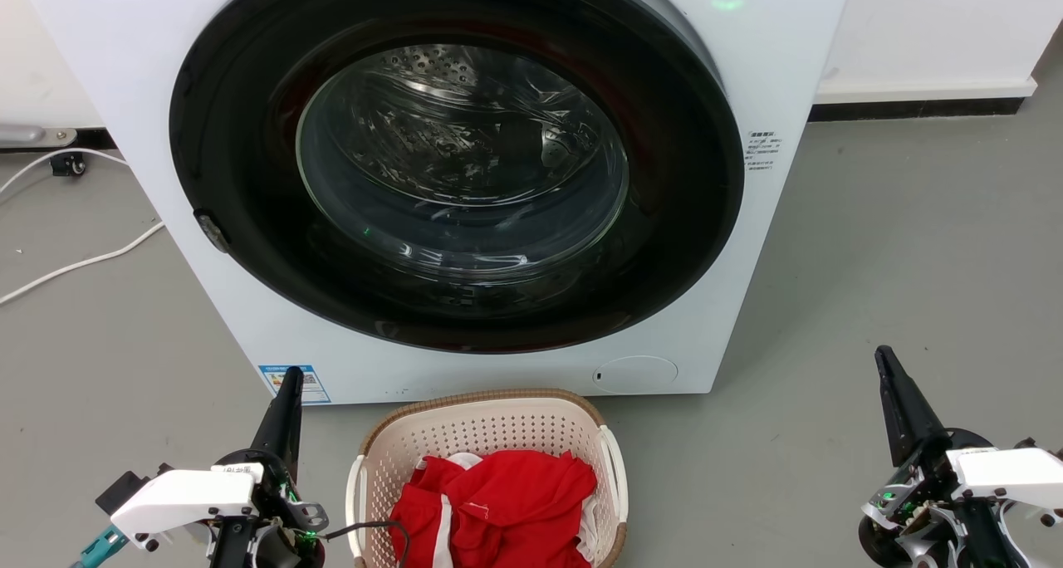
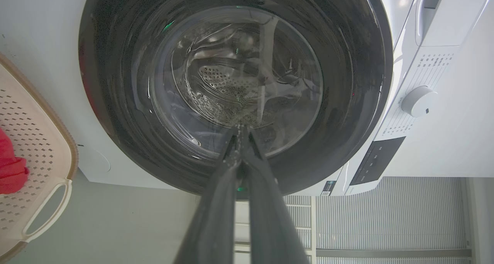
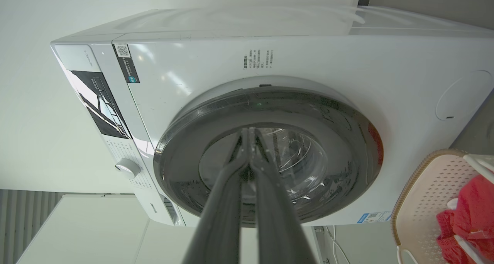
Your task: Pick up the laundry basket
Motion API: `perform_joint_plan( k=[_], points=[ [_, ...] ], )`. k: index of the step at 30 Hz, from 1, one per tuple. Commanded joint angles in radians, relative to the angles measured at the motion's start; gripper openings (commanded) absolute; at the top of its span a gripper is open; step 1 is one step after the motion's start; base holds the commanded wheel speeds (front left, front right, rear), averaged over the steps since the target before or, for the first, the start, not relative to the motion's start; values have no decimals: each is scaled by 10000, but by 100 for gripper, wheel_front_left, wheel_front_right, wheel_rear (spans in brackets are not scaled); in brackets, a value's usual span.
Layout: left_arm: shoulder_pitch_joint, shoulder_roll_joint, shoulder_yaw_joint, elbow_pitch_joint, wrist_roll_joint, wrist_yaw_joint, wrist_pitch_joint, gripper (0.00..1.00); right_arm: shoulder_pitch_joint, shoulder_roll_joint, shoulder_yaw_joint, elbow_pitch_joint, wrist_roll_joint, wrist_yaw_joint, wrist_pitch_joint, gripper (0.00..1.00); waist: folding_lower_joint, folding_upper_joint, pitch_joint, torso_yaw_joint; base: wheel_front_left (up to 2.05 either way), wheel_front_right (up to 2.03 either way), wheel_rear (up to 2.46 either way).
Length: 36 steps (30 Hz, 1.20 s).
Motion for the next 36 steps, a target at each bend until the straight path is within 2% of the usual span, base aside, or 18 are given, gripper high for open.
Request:
perform_joint_plan(
  k=[1, 18, 19, 27, 36],
  points=[
    [-96, 19, 20, 6, -14, -39, 25, 0, -109, -30, -5, 5, 40, 0, 12, 0, -1, 0, 0, 0, 0, 0, 0],
    [-96, 20, 19, 5, -15, -39, 24, 0, -109, -30, -4, 5, 40, 0, 11, 0, -1, 0, 0, 0, 0, 0, 0],
    [0, 0, 0, 0, 0, 0, 0, 100, 0, 0, 0, 0, -2, 0, 0, 100, -1, 0, 0, 0, 0, 0, 0],
    [177, -32, -123, 61, 198, 10, -257, 100, 224, 25, -5, 142, -322, 0, -256, 100, -1, 0, 12, -2, 0, 0, 0],
    [99, -25, -42, -261, 1974, 18, -696, 100, 261, 18, -45, -337, -2182, 0, -695, 100, -1, 0, 48, -9, 0, 0, 0]
  ],
)
